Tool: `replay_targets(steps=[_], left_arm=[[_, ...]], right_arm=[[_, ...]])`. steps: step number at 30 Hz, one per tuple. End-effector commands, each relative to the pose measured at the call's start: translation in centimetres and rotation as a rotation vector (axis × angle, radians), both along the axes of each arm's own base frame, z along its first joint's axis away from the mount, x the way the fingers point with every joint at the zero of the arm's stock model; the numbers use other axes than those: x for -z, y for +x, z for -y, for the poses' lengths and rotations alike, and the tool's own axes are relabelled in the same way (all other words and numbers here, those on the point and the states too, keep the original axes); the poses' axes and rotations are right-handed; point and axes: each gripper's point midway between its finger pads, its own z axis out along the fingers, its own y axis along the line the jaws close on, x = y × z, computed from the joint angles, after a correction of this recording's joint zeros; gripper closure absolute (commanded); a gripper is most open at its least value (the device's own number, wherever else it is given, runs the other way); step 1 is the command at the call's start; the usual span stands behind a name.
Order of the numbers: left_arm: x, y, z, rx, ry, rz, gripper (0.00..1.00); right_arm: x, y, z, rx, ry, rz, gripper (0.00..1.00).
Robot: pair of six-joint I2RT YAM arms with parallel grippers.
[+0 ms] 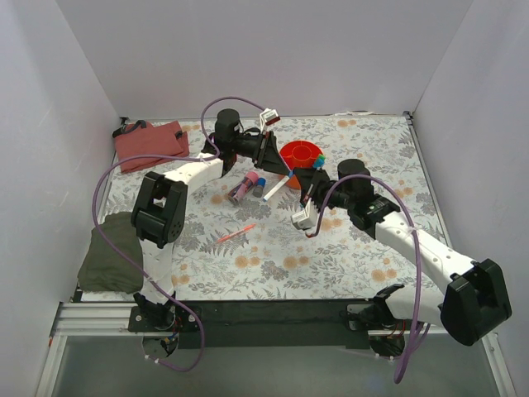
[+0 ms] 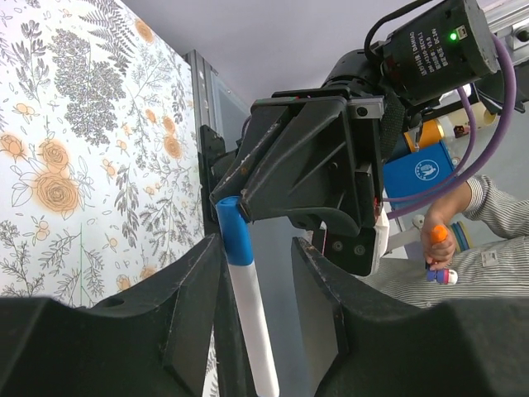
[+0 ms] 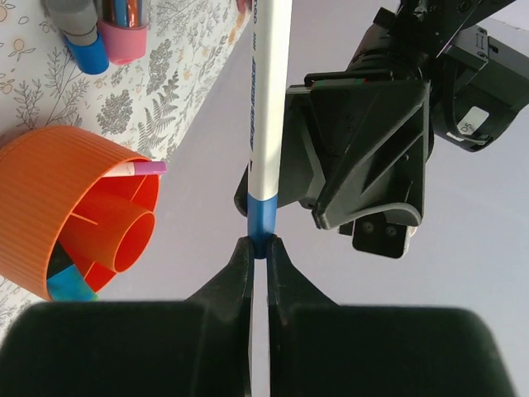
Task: Sort the stationery into containers
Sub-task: Pick up the pen from the center of the board, then place the pen in the storage box.
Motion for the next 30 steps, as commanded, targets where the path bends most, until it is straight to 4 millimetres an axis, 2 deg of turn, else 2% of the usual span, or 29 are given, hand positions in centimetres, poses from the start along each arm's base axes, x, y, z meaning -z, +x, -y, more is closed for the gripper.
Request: replay_targets(steps=[1,4,8,9,11,13,14,15,18,20,21,23,24,25,26,27,28,30], left_arm=[[-0.6,-0.2,0.4,0.024,-0.010,0.024,0.62],[-0.5,-0.3,0.6,0.027,-0.008,0.021,0.66],[-0.2,-0.2,0.7,0.028,-0.004,0.012,0.80],[-0.4,-0.2,0.8,0.025,-0.006,0.016,0.89],[-0.2,-0.2,0.8,0.024,-0.003,0.009,0.99],[-0.2,-0.1,0.8,0.022,-0.003,0.010,1.00],[-0.2,0.0,0.8,0.021,-0.003,0.013,1.00],[-0.4,0.2,0.7,0.015,-0.009,0.032,1.00],[-0.6,0.9,0.5,-0.017,0.006,0.022,1.00],[-0.4,2.1,0.6,-0.056,0.005,0.082,1.00],[-0.9,2.8,0.6,-0.080,0.022,0.081,1.00],[-0.7,4.5,1.1,-0.155,0.019,0.229,1.00],[-0.3,5.1,1.1,-0.190,0.047,0.242,1.00],[-0.3,5.9,1.2,-0.221,0.043,0.325,1.00],[0.1,7.4,1.3,-0.298,0.074,0.364,1.00],[-0.4,8.5,1.5,-0.343,0.052,0.436,1.00],[0.7,9.0,1.4,-0.377,0.061,0.446,1.00],[-0.6,11.3,1.4,-0.514,0.016,0.550,1.00]], right_arm=[[-3.9,0.2,-1.6,-0.068,0.027,0.167,0.99],[-3.9,0.2,-1.9,-0.075,0.032,0.167,0.99],[-3.8,0.0,-2.3,-0.084,0.035,0.163,0.99],[-3.8,0.1,-2.4,-0.085,0.035,0.163,0.99],[-3.7,0.1,-2.4,-0.081,0.035,0.164,0.99],[-3.4,0.6,-2.0,-0.044,0.033,0.167,0.97],[-3.8,1.0,-1.7,-0.017,0.049,0.177,0.82],[-4.1,1.5,-1.3,0.018,0.060,0.181,0.78],[-5.5,4.0,1.1,0.206,0.129,0.120,0.68],[-6.9,6.0,3.1,0.361,0.216,0.057,0.63],[-7.5,6.9,4.3,0.428,0.254,0.039,0.61],[-8.2,8.4,6.8,0.584,0.353,-0.024,0.57],[-8.0,9.0,8.0,0.636,0.369,-0.047,0.56],[-7.9,9.3,9.0,0.691,0.396,-0.069,0.55],[-8.2,9.5,9.5,0.717,0.432,-0.088,0.52],[-7.7,9.7,10.3,0.764,0.494,-0.153,0.51],[-7.6,9.9,10.8,0.796,0.522,-0.176,0.50],[-7.4,10.2,11.6,0.856,0.607,-0.247,0.48]])
